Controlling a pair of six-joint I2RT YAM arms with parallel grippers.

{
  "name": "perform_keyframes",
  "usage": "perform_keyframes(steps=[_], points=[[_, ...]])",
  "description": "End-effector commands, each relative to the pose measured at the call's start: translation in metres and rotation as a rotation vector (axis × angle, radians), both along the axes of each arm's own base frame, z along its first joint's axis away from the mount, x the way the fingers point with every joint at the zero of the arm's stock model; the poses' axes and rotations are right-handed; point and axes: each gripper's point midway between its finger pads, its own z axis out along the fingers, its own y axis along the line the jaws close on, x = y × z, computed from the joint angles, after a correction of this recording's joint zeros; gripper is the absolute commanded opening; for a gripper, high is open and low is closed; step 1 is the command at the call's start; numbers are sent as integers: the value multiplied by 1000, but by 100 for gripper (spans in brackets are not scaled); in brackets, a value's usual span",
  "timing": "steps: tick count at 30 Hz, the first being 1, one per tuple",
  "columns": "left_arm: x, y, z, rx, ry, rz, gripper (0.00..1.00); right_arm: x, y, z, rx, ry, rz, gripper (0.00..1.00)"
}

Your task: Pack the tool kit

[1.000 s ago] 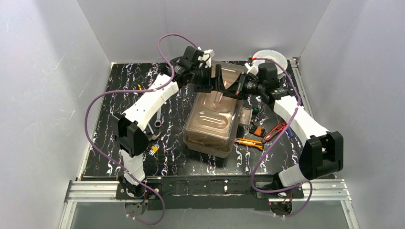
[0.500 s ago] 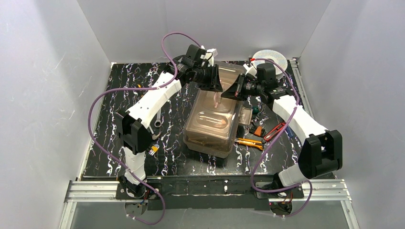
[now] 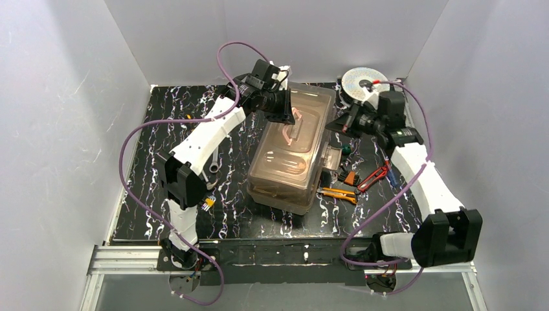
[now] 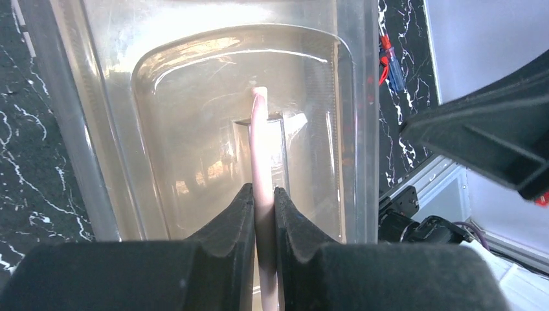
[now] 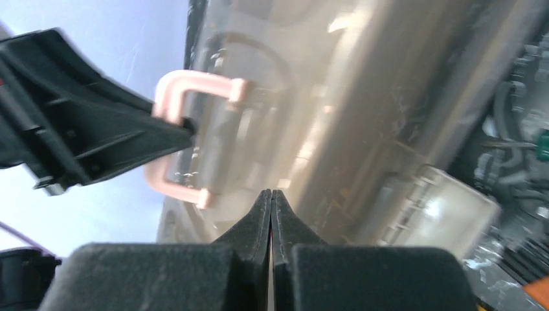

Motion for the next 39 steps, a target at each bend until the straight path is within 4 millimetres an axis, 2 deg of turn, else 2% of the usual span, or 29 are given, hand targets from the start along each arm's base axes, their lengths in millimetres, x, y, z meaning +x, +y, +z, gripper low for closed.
perform_keyframes(steps=[1, 2, 3, 4, 5, 7, 9, 14, 19, 23, 29, 33, 35, 39], points=[[7, 13, 48, -3, -166, -13, 0, -1, -42, -15, 29, 3, -105, 3], [8, 14, 54, -13, -179, -11, 0, -2, -50, -21, 32, 15, -134, 13], [7, 14, 60, -26, -192, -8, 0, -4, -54, -25, 36, 17, -148, 27], [7, 15, 64, -42, -195, -6, 0, -5, -55, -30, 40, 12, -155, 46], [7, 15, 67, -63, -195, -5, 0, -7, -56, -34, 43, 9, -159, 58], [5, 18, 75, -113, -188, 3, 0, -9, -57, -44, 42, 19, -171, 68], [7, 23, 75, -161, -159, 20, 0, -7, -58, -55, 32, 45, -183, 72], [7, 37, 68, -255, -94, 55, 0, 13, -70, -73, -27, 81, -264, 74], [5, 51, 57, -279, -66, 89, 0, 46, -76, -78, -90, 79, -332, 65], [7, 59, 59, -356, -38, 83, 0, 64, -64, -88, -87, 111, -306, 60], [10, 66, 53, -431, 22, 66, 0, 84, -40, -94, -118, 120, -227, 61], [9, 70, 52, -449, 24, 59, 0, 94, -30, -107, -206, 162, -200, 61], [10, 78, 51, -438, 21, 74, 0, 95, -29, -116, -236, 175, -203, 60], [18, 107, 54, -458, -2, 139, 0, 98, -31, -124, -270, 176, -203, 56]])
